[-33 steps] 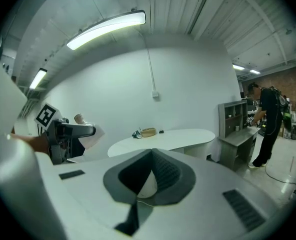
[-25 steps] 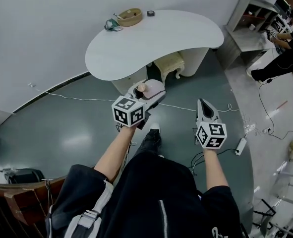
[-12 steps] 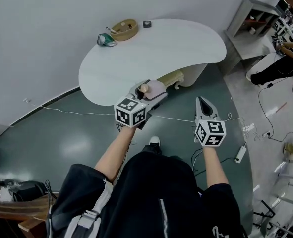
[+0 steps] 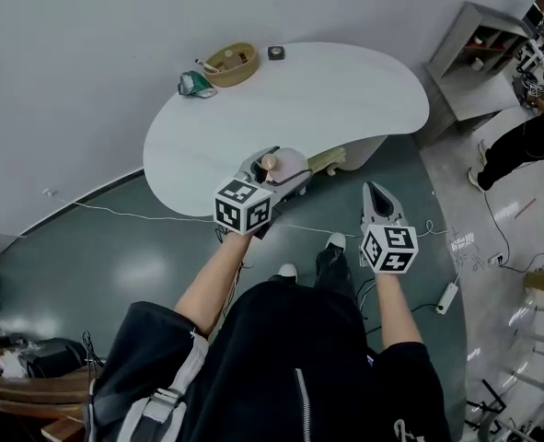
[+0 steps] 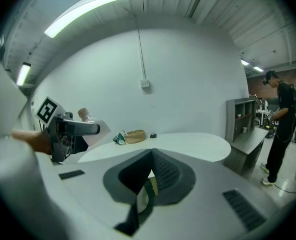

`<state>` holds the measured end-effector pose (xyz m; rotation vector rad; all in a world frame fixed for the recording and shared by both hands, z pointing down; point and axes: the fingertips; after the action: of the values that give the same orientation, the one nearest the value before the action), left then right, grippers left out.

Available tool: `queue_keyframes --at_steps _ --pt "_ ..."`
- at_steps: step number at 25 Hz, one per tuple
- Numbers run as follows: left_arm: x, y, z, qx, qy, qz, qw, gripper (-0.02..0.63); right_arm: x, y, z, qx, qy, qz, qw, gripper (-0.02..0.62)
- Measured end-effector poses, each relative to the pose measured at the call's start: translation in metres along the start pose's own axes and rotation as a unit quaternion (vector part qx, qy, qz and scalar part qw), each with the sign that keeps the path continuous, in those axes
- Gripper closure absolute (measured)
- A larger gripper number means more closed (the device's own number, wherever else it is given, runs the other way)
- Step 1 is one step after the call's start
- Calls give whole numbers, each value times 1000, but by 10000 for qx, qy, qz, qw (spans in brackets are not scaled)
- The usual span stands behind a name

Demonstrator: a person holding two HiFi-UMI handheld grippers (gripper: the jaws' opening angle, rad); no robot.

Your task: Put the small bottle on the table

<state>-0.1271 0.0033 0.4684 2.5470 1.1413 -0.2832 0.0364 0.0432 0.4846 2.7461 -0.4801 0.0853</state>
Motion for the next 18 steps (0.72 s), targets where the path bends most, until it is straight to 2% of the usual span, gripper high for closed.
queue_keyframes --at_steps 4,8,18 --pt "-19 26 2 -36 -44 135 9999 216 18 33 -2 -104 23 145 9998 604" --pt "-42 64 15 -11 -54 301 9995 215 46 76 14 -88 15 375 9993 604" --pt "-106 162 66 166 -193 1179 9927 215 119 208 80 -244 -265 1421 9892 604"
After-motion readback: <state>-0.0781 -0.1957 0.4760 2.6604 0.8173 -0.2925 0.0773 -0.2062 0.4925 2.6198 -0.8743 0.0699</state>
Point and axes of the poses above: the fingertips, and each gripper's own axes: y forward along the fingers, x to its right, z out of its top, and after that the axes turned 2 degrees about -z, right-handed
